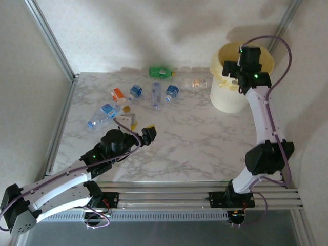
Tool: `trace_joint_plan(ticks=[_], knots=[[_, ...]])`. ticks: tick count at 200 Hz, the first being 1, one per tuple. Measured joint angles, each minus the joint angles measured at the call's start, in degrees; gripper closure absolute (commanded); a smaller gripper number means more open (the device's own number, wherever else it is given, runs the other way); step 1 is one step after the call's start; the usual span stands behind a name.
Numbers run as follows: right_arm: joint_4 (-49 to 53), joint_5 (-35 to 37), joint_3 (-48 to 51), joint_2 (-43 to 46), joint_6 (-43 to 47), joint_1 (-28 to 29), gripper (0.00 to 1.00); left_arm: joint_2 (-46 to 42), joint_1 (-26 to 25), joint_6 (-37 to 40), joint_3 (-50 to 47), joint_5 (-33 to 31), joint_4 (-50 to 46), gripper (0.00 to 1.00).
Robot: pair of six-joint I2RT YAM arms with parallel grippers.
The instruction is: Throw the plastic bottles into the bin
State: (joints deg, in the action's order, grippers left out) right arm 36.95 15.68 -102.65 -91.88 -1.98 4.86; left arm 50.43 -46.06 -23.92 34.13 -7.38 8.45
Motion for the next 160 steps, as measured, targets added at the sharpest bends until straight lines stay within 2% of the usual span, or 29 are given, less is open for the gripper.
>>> trace_joint_plan(ticks=[56, 102, 160], knots=[[-1.22, -7.76, 5.22, 15.89, -2.19, 0.0, 0.01, 6.34, 2.23, -1.29, 4.42, -0.22, -2.97, 0.0], [-1.07, -13.9, 12.96, 17.73, -5.03, 0.04, 0.01, 8.66, 4.35, -2.4, 5.79, -0.63, -5.99, 0.0], [-0.68, -18.99, 19.54, 22.32, -7.3, 1.16, 0.01, 12.37, 11.56, -4.85, 8.22, -1.25, -11.87, 0.0]])
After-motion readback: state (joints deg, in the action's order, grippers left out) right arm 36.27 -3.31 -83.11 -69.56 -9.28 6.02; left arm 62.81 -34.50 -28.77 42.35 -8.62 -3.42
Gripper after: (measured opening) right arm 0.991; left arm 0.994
